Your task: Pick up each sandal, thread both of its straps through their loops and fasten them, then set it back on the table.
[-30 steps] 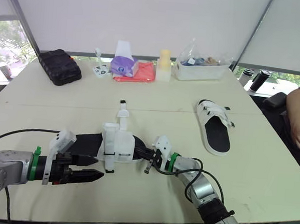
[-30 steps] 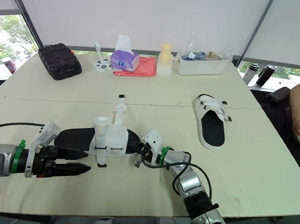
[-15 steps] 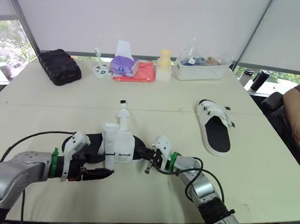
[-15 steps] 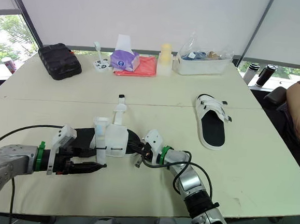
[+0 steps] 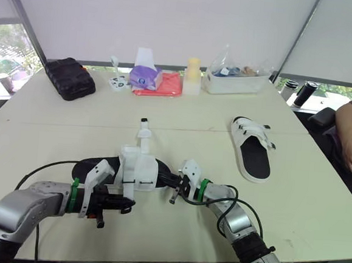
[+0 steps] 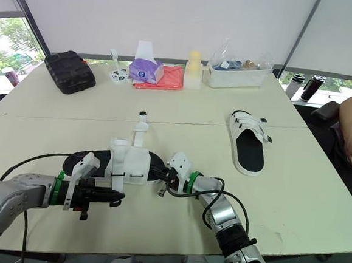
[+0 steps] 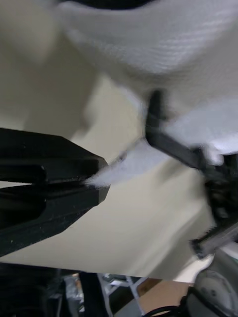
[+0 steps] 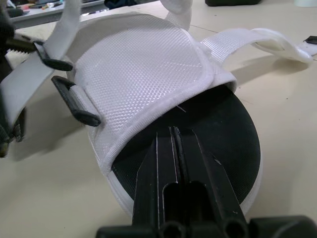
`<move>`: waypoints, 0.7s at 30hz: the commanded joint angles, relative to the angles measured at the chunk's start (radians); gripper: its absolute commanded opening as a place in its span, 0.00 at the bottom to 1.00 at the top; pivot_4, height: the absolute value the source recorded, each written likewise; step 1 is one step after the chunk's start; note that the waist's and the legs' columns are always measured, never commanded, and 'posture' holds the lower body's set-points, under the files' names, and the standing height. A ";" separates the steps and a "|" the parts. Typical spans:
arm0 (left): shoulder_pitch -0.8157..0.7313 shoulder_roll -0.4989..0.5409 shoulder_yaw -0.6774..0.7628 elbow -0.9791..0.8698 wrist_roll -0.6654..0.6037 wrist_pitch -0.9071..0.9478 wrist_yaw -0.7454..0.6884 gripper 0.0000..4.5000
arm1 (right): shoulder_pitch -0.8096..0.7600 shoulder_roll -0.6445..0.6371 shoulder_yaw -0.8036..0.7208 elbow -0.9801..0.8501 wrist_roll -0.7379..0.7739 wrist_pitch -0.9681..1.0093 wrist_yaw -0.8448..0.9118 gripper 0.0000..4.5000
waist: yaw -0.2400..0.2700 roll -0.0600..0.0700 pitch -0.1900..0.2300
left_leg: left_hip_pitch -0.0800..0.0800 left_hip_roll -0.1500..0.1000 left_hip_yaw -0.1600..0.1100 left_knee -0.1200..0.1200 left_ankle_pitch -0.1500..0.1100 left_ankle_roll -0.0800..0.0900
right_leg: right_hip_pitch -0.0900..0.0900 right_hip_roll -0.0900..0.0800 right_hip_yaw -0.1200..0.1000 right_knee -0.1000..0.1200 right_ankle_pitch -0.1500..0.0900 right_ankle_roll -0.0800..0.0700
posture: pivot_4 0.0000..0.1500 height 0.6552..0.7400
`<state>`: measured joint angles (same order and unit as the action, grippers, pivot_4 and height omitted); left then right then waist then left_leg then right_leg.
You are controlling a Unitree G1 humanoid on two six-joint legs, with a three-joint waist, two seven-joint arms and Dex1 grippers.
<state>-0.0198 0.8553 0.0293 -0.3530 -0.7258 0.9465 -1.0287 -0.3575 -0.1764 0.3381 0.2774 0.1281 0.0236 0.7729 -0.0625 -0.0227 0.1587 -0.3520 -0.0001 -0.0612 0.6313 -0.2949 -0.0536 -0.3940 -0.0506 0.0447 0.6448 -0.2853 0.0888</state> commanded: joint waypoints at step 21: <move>-0.215 -0.065 0.239 0.056 -0.492 0.231 0.190 0.01 | 0.044 -0.029 0.030 0.133 -0.065 0.064 -0.005 0.00 | 0.008 -0.001 0.000 | 0.001 0.000 -0.001 0.000 0.000 0.000 | 0.001 0.002 -0.002 0.001 -0.001 -0.001 | 1.00 1.00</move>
<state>-0.1914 0.8090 0.2139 -0.3356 -1.1363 1.1515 -0.8972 -0.3642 -0.1778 0.3362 0.2849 0.1281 0.0231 0.7739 -0.0546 -0.0233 0.1582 -0.3509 0.0000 -0.0618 0.6316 -0.2949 -0.0535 -0.3928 -0.0482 0.0431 0.6455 -0.2863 0.0875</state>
